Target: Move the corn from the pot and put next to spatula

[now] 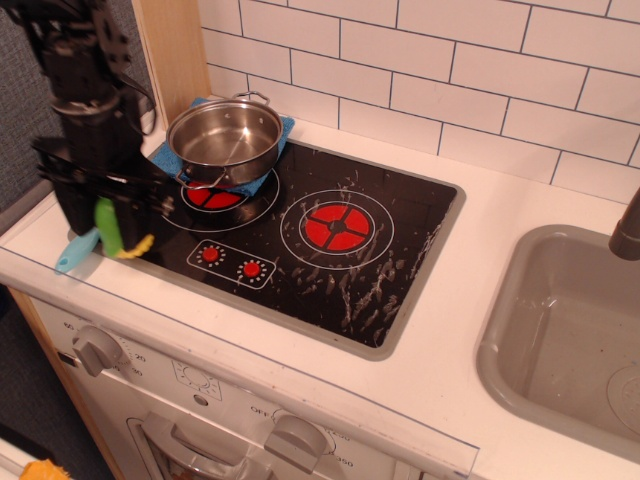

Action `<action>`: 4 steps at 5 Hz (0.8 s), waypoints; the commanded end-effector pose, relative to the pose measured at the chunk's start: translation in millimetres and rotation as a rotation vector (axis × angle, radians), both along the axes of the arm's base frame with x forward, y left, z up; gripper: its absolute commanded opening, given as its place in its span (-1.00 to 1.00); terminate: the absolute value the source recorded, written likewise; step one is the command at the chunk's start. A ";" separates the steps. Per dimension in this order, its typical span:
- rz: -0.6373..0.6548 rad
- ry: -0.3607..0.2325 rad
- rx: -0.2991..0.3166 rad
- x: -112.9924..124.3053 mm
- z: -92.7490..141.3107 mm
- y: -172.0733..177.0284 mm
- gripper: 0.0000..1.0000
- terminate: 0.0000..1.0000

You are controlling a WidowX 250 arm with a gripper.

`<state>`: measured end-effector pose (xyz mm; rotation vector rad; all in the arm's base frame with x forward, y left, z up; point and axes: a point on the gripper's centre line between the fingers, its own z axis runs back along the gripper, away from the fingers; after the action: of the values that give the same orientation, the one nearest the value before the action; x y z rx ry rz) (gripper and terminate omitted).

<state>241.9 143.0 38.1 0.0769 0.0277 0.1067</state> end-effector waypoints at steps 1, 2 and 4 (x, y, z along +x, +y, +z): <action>-0.040 -0.028 0.006 23.0 5.9 -8.5 -1.00 -1.00; -0.053 -0.011 0.004 26.2 0.6 -12.3 -1.00 -1.00; -0.053 0.019 0.023 24.3 -1.9 -12.2 1.00 -1.00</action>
<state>265.7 131.0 25.2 0.0891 0.0612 0.0621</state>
